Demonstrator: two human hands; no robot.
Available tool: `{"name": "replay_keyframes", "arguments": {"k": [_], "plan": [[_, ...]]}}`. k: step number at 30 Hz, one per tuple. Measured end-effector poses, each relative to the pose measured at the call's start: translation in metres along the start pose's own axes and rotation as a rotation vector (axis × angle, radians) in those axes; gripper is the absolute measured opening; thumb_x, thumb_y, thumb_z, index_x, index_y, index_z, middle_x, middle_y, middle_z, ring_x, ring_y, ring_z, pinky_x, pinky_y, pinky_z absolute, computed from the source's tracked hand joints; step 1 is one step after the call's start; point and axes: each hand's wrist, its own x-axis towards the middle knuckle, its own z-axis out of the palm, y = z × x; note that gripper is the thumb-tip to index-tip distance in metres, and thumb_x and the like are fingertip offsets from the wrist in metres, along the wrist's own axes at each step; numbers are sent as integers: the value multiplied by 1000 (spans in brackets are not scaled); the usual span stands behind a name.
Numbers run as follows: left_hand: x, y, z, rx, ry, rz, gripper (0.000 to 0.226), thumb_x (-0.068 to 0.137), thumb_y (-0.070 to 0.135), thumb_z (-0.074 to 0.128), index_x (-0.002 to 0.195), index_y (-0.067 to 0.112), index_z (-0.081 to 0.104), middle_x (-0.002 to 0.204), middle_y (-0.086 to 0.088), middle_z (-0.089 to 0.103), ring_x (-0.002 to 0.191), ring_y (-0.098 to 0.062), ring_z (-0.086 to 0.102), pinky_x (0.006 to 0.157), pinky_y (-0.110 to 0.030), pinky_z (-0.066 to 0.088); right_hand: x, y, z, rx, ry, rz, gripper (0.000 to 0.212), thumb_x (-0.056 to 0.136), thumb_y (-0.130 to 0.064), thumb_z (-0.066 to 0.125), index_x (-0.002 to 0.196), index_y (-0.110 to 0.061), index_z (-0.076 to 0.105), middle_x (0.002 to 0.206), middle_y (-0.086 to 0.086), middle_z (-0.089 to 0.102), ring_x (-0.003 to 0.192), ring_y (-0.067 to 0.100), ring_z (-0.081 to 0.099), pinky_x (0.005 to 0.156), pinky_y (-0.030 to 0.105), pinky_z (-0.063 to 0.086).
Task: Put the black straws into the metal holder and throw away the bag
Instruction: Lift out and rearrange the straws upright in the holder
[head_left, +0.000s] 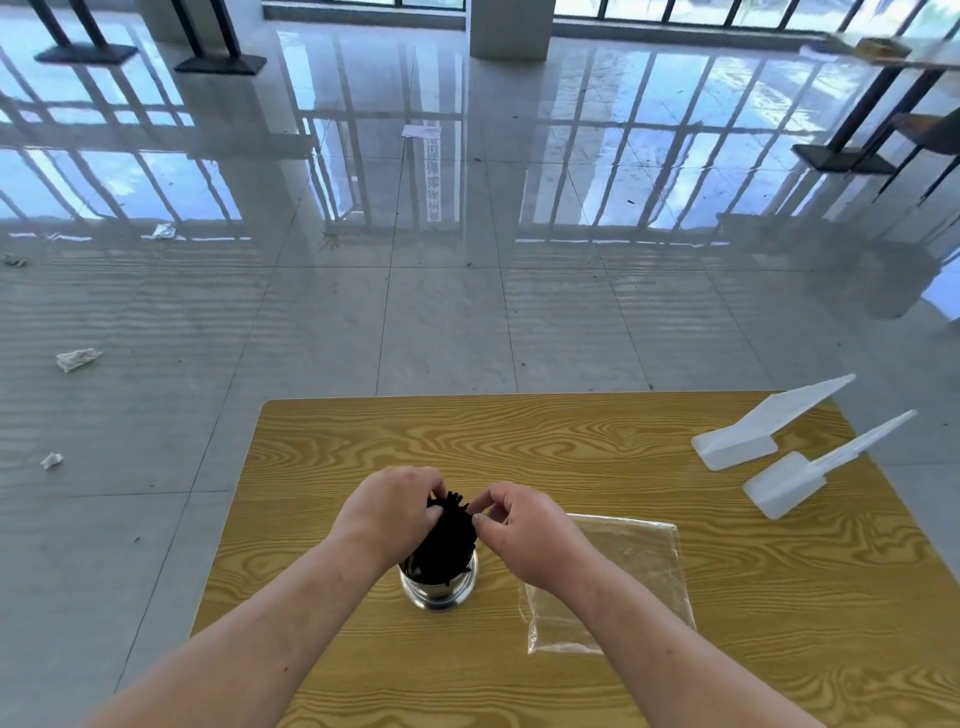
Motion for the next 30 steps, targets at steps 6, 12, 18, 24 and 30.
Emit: {"name": "replay_keyframes", "arguments": {"k": [6,12,18,24,30], "plan": [[-4,3,-24,2,-2,-27,3,88,34,73,89,36,71,84,19,65,84,-4,62,62,-17,40,-2,-5,-4,-14,25,-20,9,100,-39,65,94,-41,70,84,-13,74,63,-2,62,55,17,51],[-7,8,-61,-17,13,-43,5,85,32,74,82,35,72,81,18,70,79,3,61,59,-19,41,2,-8,-2,-4,16,-13,12,100,-35,65,91,-34,73,86,-4,78,58,1,56,55,24,50],[-15,12,-85,-25,-4,-9,4,84,32,78,82,33,74,82,18,71,79,3,63,66,-24,49,2,-11,4,-41,-8,-8,14,99,-34,64,89,-33,74,82,-2,78,54,2,54,52,27,48],[-21,12,-99,-38,9,4,9,83,32,81,79,34,74,78,19,71,75,5,64,62,-18,44,1,-16,3,-41,-5,-31,14,100,-31,64,90,-30,74,80,0,77,56,7,53,55,32,47],[-27,13,-116,-57,31,-16,9,82,33,82,78,36,75,78,19,74,75,4,67,67,-23,55,2,-23,1,-63,43,-46,13,100,-32,65,88,-32,71,73,-5,72,55,6,53,55,30,47]]}}
